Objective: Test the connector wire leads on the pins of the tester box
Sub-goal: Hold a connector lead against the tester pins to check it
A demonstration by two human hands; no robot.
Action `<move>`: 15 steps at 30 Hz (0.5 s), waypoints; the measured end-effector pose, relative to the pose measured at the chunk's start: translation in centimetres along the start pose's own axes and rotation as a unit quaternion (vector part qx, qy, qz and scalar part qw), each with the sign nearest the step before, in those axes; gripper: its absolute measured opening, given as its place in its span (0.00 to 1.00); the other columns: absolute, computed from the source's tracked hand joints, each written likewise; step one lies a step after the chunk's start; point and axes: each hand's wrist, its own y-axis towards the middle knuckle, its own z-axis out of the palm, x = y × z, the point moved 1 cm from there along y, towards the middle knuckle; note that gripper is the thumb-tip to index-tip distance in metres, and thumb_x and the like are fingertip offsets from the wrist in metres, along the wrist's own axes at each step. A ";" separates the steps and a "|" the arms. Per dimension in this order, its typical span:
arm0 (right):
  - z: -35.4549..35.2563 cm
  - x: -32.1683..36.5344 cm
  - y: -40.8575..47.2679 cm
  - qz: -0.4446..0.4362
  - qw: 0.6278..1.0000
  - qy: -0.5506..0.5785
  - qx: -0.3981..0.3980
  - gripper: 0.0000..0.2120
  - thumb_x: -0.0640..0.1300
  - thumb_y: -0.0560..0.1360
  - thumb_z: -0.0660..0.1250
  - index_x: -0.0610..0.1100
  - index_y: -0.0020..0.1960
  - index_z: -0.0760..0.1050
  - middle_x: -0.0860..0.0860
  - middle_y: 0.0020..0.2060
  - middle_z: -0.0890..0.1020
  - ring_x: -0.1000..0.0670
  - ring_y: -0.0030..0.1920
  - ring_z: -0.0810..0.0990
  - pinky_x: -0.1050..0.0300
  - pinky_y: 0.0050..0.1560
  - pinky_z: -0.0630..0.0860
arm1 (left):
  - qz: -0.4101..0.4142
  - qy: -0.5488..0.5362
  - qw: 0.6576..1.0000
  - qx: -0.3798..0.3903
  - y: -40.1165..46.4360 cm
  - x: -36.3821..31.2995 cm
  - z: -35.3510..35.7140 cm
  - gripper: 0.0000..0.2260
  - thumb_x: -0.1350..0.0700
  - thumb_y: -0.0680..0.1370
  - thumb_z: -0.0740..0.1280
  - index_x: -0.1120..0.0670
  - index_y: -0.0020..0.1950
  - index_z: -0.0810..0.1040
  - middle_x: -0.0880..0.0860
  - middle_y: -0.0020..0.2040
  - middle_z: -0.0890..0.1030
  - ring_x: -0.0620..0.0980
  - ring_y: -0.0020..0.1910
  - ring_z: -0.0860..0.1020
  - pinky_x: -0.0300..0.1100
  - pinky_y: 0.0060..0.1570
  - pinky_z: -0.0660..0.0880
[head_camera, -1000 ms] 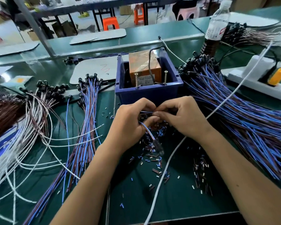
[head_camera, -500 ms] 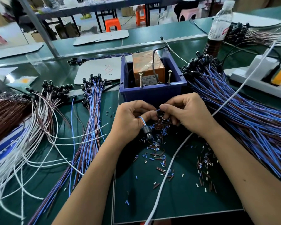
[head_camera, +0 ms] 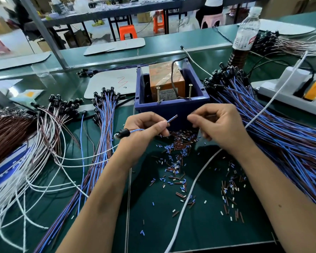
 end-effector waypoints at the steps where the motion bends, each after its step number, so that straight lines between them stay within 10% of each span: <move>1: 0.5 0.1 -0.1 -0.008 1.000 -0.020 0.008 0.04 0.46 0.76 0.78 0.45 0.47 0.86 0.52 0.33 0.85 0.57 0.27 0.78 0.64 0.28 0.74 | -0.009 -0.014 1.000 0.000 0.0 0.0 0.3 0.06 0.60 0.78 0.70 0.54 0.42 0.84 0.54 0.34 0.84 0.39 0.23 0.69 0.28 0.26 0.65; 15: 4.1 1.2 -1.5 0.061 0.974 0.216 -0.017 0.05 0.47 0.73 0.76 0.46 0.46 0.86 0.49 0.27 0.78 0.54 0.24 0.69 0.65 0.23 0.64 | 0.012 -0.065 0.997 -0.043 -0.4 -0.1 3.0 0.05 0.66 0.81 0.67 0.63 0.46 0.80 0.57 0.37 0.85 0.38 0.25 0.76 0.26 0.29 0.70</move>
